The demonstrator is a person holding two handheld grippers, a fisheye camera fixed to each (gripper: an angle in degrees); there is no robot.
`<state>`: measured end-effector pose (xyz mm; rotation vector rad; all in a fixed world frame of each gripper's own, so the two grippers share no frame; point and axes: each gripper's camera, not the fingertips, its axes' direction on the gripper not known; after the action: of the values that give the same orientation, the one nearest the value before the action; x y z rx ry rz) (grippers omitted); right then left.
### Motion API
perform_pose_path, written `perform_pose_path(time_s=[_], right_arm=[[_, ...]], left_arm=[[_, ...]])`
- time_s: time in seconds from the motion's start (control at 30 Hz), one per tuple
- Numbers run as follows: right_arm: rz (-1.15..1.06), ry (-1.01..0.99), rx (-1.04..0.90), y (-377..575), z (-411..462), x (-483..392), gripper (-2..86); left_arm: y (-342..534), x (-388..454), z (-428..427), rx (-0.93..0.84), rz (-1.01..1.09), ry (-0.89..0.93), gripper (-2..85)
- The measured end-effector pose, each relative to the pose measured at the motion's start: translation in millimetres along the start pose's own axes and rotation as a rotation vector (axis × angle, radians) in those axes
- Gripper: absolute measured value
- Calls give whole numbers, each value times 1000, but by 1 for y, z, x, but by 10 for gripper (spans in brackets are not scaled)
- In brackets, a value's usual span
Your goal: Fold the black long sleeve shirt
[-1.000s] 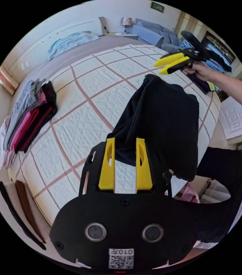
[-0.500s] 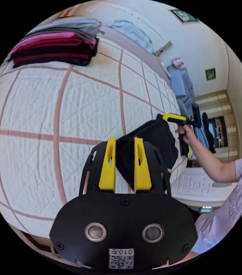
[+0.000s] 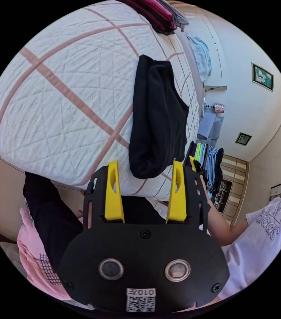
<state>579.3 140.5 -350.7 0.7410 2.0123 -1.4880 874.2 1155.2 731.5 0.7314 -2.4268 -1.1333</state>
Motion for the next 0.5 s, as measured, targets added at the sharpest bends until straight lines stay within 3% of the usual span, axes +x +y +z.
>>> perform_pose_path(time_s=[0.07, 0.13, 0.4, 0.5], right_arm=[[47, -69, 19, -3, 9, 3, 176], [61, -60, 23, -11, 19, -3, 174], [137, 258, 45, -35, 38, -72, 178], [129, 268, -36, -48, 51, -95, 170]], left_arm=[[-3, -2, 20, -11, -16, 50, 216], [-8, 3, 28, -29, -1, -15, 224], [-20, 32, 45, -98, 62, -189, 253], [-28, 35, 56, -147, 73, -232, 263]])
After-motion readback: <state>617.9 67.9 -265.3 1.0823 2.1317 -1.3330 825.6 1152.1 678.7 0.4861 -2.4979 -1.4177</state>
